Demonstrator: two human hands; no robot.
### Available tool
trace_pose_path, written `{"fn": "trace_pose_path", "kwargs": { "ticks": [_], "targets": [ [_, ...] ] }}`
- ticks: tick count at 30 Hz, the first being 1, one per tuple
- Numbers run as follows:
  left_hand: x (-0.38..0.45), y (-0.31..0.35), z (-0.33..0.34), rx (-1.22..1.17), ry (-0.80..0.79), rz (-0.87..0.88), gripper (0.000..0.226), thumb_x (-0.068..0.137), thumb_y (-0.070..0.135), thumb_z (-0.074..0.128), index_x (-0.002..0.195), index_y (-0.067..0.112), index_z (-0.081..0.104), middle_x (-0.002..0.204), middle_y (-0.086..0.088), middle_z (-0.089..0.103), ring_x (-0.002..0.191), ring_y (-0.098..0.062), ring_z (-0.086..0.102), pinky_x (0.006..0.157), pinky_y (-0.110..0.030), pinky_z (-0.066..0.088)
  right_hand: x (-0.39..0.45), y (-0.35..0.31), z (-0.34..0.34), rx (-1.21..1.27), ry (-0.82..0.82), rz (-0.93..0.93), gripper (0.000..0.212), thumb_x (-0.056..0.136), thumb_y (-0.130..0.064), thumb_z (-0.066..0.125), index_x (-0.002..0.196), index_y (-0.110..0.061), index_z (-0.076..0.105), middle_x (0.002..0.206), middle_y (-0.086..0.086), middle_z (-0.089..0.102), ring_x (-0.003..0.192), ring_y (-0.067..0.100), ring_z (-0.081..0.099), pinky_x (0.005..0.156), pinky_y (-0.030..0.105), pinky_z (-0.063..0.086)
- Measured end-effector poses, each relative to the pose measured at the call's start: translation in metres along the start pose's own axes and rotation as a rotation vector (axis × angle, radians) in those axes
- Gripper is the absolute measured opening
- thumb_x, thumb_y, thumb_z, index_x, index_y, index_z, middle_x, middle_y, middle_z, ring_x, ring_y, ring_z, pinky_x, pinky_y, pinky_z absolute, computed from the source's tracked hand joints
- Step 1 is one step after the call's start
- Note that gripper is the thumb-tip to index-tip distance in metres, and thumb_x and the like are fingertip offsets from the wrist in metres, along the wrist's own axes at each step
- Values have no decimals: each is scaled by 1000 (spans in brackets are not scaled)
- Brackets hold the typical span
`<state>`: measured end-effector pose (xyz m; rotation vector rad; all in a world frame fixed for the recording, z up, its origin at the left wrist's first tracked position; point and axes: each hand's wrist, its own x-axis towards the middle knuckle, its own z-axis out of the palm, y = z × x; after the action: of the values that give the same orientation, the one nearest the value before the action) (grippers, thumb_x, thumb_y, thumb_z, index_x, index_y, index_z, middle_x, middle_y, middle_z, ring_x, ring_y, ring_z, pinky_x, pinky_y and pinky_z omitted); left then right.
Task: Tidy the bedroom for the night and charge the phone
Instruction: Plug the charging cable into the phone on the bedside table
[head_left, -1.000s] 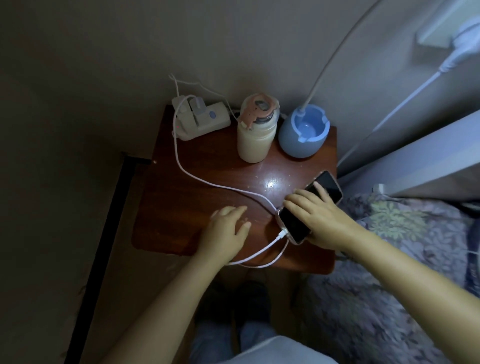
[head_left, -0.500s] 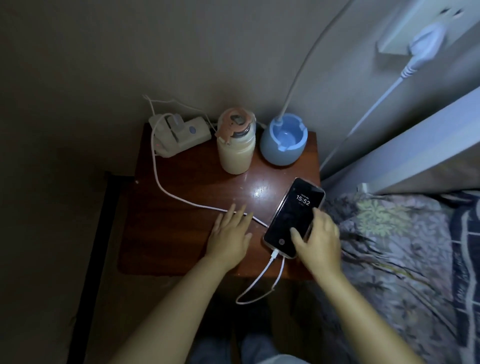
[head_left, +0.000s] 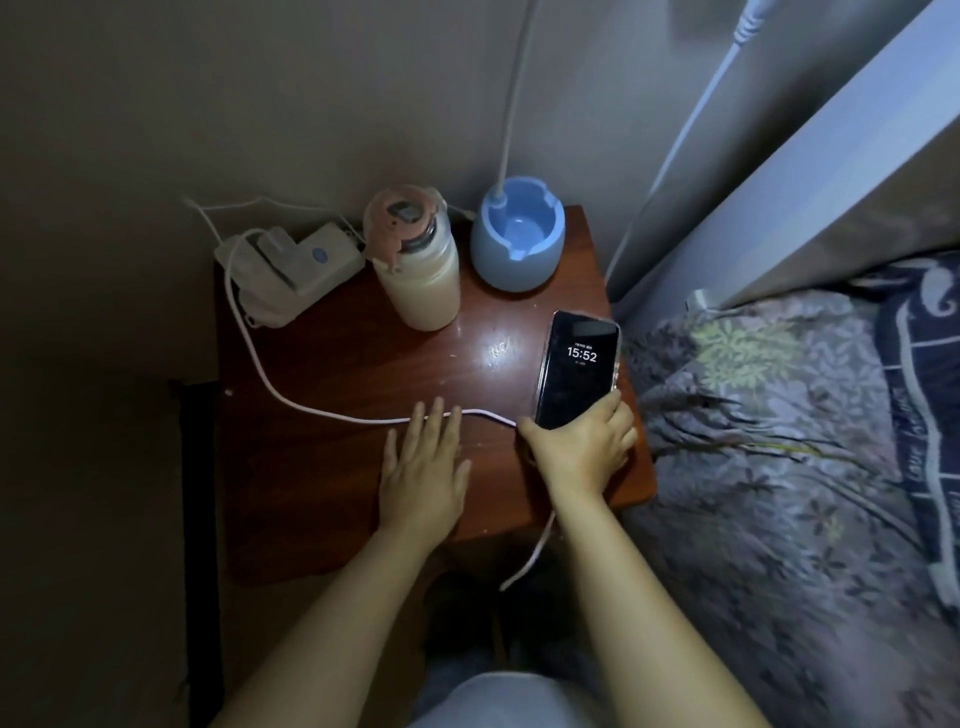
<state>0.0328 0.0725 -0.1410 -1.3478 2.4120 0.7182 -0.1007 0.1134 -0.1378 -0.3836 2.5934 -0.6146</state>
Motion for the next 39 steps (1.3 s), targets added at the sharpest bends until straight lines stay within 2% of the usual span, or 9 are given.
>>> {"fn": "trace_pose_path", "kwargs": {
  "ticks": [3, 12, 14, 17, 24, 27, 30, 33, 39],
  "targets": [
    [-1, -5, 0, 101, 15, -3, 50, 74, 39, 37, 116, 18, 55, 122, -9, 63, 111, -29, 59, 81, -52, 51, 0, 16, -15, 19, 23, -124, 105, 57, -21, 82, 134, 9, 16, 137, 30, 33, 127, 42, 27, 107, 37, 13],
    [-4, -24, -15, 113, -2, 9, 44, 75, 35, 43, 114, 19, 57, 111, -9, 69, 106, -35, 62, 78, -60, 50, 23, 25, -36, -170, -148, -308, 103, 62, -21, 79, 136, 5, 12, 143, 25, 26, 131, 38, 18, 104, 31, 8],
    [-5, -18, -12, 94, 41, 19, 41, 76, 31, 55, 116, 20, 56, 120, -13, 64, 113, -38, 56, 88, -62, 44, 25, 25, -30, -158, -144, -317, 102, 62, -21, 79, 136, 4, 13, 143, 24, 27, 131, 37, 19, 107, 35, 11],
    [-1, -4, -10, -33, 28, -26, 50, 90, 32, 43, 135, 15, 30, 151, -16, 21, 140, -34, 13, 115, -50, 10, 22, 27, -25, -152, -112, -294, 103, 61, -24, 80, 136, 4, 15, 143, 25, 29, 131, 38, 21, 109, 41, 15],
    [31, 51, 3, -151, 20, -2, 66, 87, 45, 30, 139, 10, 8, 154, -13, 2, 142, -30, -4, 116, -46, -1, 0, 47, -20, -97, -87, -256, 106, 61, -31, 80, 137, 2, 13, 146, 23, 25, 134, 37, 19, 110, 39, 10],
    [34, 48, 3, -61, 112, 6, 62, 84, 39, 39, 135, 6, 27, 149, -17, 26, 138, -34, 21, 112, -53, 21, 0, 53, -23, -67, -86, -270, 105, 61, -27, 81, 137, 1, 14, 145, 22, 26, 134, 35, 18, 110, 36, 8],
    [27, 22, 1, 54, 64, 49, 59, 84, 38, 35, 134, 8, 29, 147, -18, 30, 137, -36, 25, 110, -53, 24, 5, 50, -24, -78, -68, -281, 103, 58, -23, 82, 135, 4, 19, 142, 25, 30, 132, 39, 22, 111, 41, 14],
    [20, -13, 1, 142, 89, 30, 61, 74, 42, 33, 121, 7, 49, 128, -19, 56, 117, -38, 52, 94, -54, 45, 8, 34, -16, -45, -43, -282, 102, 54, -19, 84, 132, 9, 25, 137, 31, 35, 126, 45, 29, 109, 46, 19],
    [12, -39, -3, 151, 75, 25, 64, 74, 43, 32, 124, 5, 46, 131, -22, 52, 120, -41, 48, 93, -60, 40, 4, 10, 4, -46, -36, -291, 99, 53, -19, 84, 129, 10, 28, 133, 31, 40, 118, 47, 35, 102, 51, 29]
  ]
}}
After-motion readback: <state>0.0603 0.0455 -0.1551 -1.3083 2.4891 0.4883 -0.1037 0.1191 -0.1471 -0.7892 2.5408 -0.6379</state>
